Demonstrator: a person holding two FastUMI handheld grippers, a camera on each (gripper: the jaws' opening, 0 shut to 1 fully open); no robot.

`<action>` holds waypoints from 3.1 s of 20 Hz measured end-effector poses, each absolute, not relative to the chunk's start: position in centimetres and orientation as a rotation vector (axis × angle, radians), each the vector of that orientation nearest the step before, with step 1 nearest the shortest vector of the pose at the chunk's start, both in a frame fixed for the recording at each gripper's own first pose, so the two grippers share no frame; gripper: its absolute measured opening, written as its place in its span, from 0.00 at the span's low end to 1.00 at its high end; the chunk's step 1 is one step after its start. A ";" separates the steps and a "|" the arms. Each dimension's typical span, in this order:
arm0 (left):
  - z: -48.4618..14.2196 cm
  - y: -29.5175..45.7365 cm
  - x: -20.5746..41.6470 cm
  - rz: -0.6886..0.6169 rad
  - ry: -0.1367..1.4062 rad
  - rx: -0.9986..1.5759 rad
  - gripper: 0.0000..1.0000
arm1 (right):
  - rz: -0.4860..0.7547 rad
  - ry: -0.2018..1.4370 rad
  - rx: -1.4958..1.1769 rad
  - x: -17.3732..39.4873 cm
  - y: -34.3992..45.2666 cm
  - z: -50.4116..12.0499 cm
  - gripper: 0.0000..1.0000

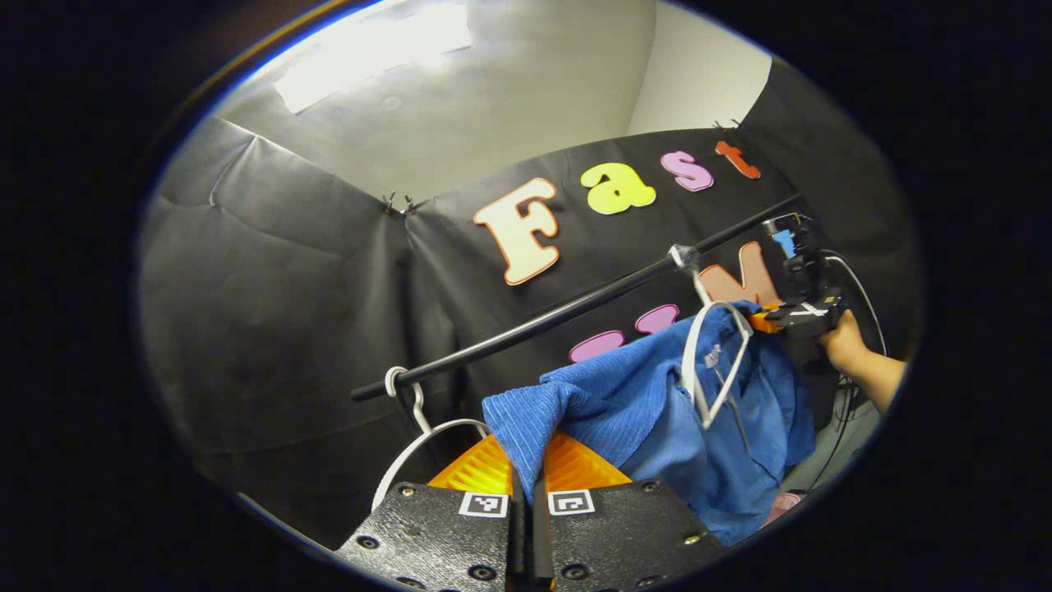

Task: Grasp the clothes on the hanger with both hands and then place them into the laundry hamper below.

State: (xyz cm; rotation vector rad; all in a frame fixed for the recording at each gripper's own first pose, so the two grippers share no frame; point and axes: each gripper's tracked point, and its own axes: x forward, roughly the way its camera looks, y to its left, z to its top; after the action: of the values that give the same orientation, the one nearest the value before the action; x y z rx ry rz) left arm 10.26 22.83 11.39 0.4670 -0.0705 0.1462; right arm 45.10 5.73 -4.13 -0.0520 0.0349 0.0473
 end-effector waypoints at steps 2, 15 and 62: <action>10.5 22.4 10.9 0.151 -0.082 0.475 0.04 | 0.045 0.062 -0.068 45.5 5.7 -5.6 0.08; 1.4 23.7 12.2 0.176 0.048 0.253 0.04 | 0.085 0.157 -0.079 39.9 8.7 -12.9 0.08; -8.8 5.6 17.6 0.039 0.003 0.104 0.04 | 0.061 0.126 0.114 20.1 8.5 -10.6 0.08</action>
State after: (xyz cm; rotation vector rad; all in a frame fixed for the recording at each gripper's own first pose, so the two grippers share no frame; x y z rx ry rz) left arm 17.64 5.62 -8.76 0.1043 0.0029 0.0394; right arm 20.15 8.47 -10.59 0.1141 0.1259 0.0613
